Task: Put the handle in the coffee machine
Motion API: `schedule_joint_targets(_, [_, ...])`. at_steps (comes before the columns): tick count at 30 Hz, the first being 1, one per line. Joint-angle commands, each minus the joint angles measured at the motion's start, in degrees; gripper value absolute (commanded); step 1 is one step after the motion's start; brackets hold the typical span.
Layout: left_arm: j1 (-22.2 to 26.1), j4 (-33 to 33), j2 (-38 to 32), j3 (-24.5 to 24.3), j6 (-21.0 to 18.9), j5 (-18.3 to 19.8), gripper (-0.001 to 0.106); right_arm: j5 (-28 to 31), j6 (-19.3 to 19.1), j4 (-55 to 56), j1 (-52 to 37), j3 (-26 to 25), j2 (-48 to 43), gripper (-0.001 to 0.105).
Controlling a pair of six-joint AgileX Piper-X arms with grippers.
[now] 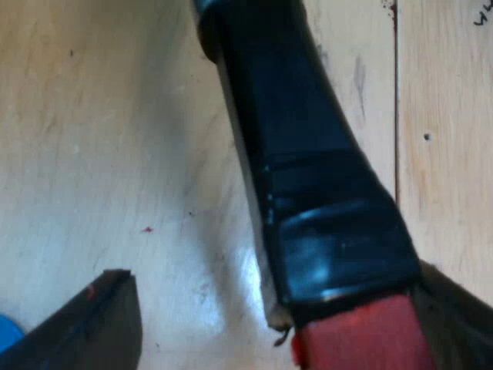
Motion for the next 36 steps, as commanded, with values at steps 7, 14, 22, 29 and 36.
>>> schedule_joint_targets(7, [-0.3,-5.2,-1.0,2.0,1.5,-0.3,0.068,-1.3,2.3,-2.0,0.0,-0.9,-1.1,0.000])
schedule_joint_targets(14, [-0.3,-4.6,-1.1,2.0,0.4,-0.6,0.068,-1.3,2.4,-2.0,0.0,-0.9,-1.1,0.000])
schedule_joint_targets(22, [-0.3,-4.4,-1.2,2.0,0.4,-2.9,0.041,-1.1,2.8,-1.9,0.0,-0.9,-1.1,0.000])
schedule_joint_targets(29, [-0.3,-4.0,-4.3,2.0,0.3,-3.7,0.000,-1.0,5.0,-1.7,0.0,-0.9,-1.1,0.000])
schedule_joint_targets(36, [-0.1,-3.9,-7.2,2.0,-0.1,-2.1,0.000,-1.0,5.1,-1.7,0.0,-0.9,-1.1,0.000])
